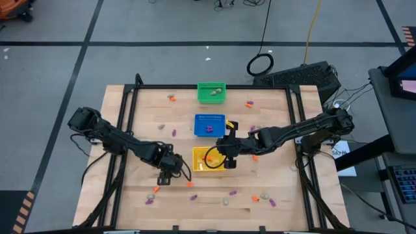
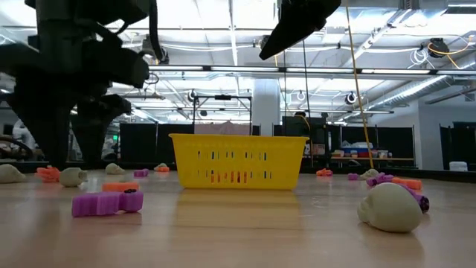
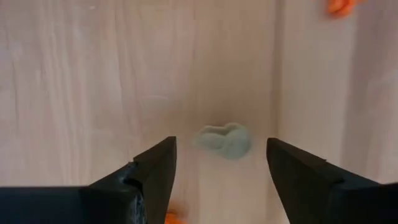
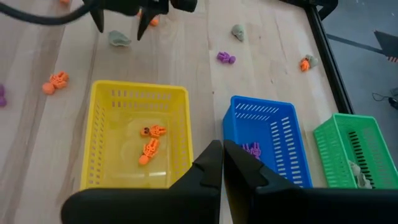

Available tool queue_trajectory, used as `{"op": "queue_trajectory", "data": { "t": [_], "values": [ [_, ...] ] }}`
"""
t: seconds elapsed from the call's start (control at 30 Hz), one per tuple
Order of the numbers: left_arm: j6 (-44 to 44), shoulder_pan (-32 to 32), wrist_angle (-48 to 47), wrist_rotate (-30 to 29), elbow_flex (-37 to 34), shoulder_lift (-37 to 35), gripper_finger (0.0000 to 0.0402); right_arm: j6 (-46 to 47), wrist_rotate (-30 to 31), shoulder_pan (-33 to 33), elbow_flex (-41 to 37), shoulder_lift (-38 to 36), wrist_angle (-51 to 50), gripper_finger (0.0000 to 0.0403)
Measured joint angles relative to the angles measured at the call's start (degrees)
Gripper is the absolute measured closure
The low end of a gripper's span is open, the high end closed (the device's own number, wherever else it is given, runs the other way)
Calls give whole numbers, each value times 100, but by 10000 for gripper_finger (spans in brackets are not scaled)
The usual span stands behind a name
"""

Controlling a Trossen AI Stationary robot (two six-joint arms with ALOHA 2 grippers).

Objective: Sort Halloween decoration
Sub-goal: Put the white skull toy into the green bin

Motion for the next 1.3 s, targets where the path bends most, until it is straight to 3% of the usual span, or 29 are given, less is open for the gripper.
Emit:
{"op": "queue_trajectory", "data": {
  "t": [0.3,0.57,0.77,1.1,1.3],
  "values": [
    [75,2,-64,-337,0,310,157,-28,11,0,0,2,-6,403],
    [824,-111,10,-966,15,262,159,-45,13,0,0,2,-12,403],
    [2037,-309,35,-1035,15,261,171,-52,13,2,0,2,-50,403],
    [2380,1,-72,-896,16,263,176,-95,13,2,0,2,-52,403],
    [2766,52,107,-628,-148,312,223,-96,9,2,0,2,-90,403]
  ]
}}
